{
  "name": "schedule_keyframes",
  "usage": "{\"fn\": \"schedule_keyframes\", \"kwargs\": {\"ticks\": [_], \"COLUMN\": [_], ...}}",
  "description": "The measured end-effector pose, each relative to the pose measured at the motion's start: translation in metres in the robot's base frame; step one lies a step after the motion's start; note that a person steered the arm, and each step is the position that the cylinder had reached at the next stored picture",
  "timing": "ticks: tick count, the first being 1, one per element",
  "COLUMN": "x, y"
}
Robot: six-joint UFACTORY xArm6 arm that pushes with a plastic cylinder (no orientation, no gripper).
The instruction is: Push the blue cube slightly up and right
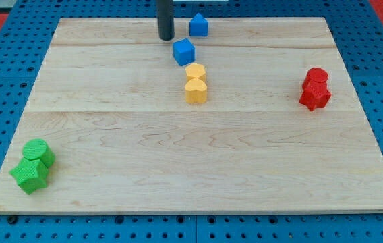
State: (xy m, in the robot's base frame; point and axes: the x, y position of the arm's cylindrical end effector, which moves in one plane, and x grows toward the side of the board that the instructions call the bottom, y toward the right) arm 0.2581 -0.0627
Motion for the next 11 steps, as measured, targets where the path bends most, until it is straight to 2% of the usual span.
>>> {"fn": "schedule_keyframes", "kwargs": {"ticks": [2,6,8,9,11], "x": [0.050,0.047,0.079,0.079,0.069], "y": [0.008,0.033,0.053,0.065,0.054]}}
